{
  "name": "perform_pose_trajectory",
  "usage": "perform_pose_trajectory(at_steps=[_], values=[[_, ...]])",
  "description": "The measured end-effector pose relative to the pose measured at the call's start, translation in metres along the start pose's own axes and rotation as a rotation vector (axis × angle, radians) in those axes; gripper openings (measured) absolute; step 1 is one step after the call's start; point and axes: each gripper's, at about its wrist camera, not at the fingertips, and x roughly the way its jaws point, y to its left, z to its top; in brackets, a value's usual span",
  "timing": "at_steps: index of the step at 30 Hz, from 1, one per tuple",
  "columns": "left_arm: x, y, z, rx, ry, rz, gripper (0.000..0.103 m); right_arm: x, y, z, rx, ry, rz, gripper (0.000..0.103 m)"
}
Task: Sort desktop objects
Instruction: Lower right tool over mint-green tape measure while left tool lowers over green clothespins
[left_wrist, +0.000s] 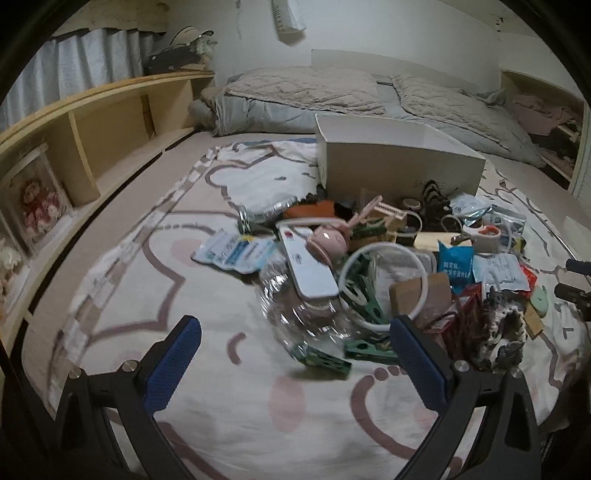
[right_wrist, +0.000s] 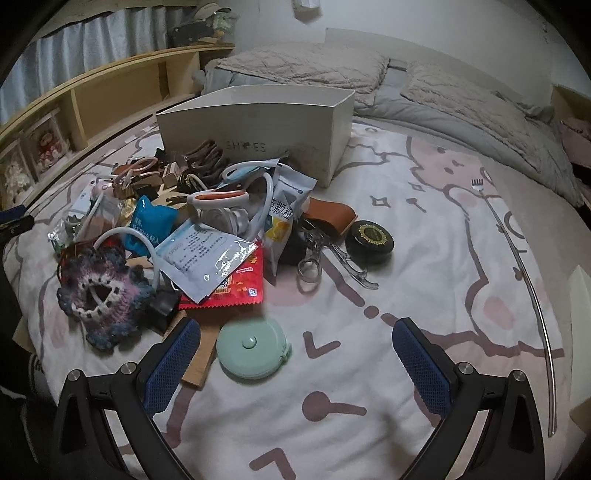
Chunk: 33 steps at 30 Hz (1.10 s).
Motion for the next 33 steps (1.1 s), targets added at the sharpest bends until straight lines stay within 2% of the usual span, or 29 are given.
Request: perform_pose_trajectory(at_steps=[6, 13, 15, 16, 21, 25, 33], values=[[0.019, -0.015, -0.021, -0.043, 0.035, -0.001, 0.103, 0.008, 0.003, -0.010, -0.042, 0.021, -0.015, 0.103], [0.022, -0.020, -0.035, -0.027, -0.003, 0.058, 0.103, 0.025, 0.011, -0.018, -0.086, 0.066, -0.007, 0.103], [0.025, -0.019, -0.039, -0.016, -0.018, 0.101, 0.103, 0.029, 0.014, -0.019, -0.095, 0.074, -0.006, 0.103], [0.027, -0.018, -0.042, -0.014, -0.022, 0.127, 0.103, 0.031, 0.014, -0.018, -0.092, 0.073, -0.006, 0.103], [0.043, -0.011, -0.053, -0.042, 0.047, 0.143, 0.103, 0.036, 0.014, -0.011, -0.077, 0.077, -0.028, 0.103], [0.045, -0.013, -0.059, -0.025, 0.025, 0.187, 0.103, 0.040, 0.012, -0.010, -0.055, 0.080, -0.047, 0.103], [0.047, -0.014, -0.066, -0.051, 0.003, 0.189, 0.103, 0.043, 0.008, -0.016, -0.045, 0.109, -0.094, 0.103]])
